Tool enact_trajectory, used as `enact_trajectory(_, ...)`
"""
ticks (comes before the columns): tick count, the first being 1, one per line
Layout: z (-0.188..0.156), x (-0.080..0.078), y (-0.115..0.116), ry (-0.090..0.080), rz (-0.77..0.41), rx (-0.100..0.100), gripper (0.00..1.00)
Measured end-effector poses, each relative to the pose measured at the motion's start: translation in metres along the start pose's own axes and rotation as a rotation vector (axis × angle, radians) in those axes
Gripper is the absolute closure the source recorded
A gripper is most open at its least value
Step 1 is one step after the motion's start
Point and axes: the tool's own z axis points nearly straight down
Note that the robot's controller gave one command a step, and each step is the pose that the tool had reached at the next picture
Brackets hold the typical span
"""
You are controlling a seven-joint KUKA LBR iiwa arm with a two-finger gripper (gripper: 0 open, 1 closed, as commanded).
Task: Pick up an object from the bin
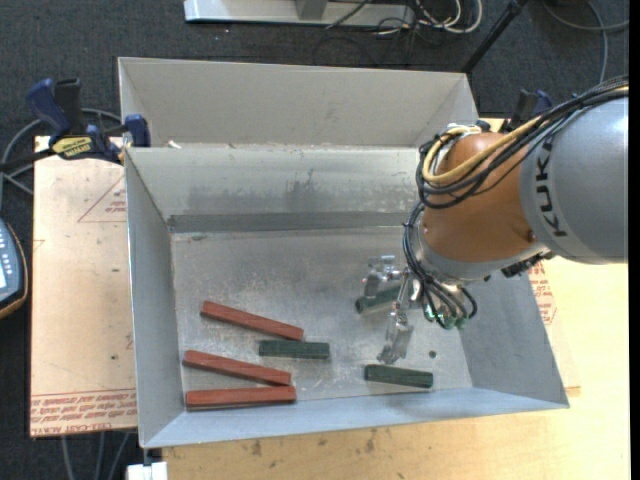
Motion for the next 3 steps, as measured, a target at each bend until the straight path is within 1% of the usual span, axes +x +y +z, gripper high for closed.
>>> enact_trajectory(1,0.073,-0.031,-0.047,-0.009,0.245,-0.001,0.00)
enact_trajectory(2,0.071,-0.031,-0.047,-0.008,0.243,0.000,1.00)
enact_trajectory(3,-0.064,-0.089,-0.006,-0.021,0.288,-0.004,1.00)
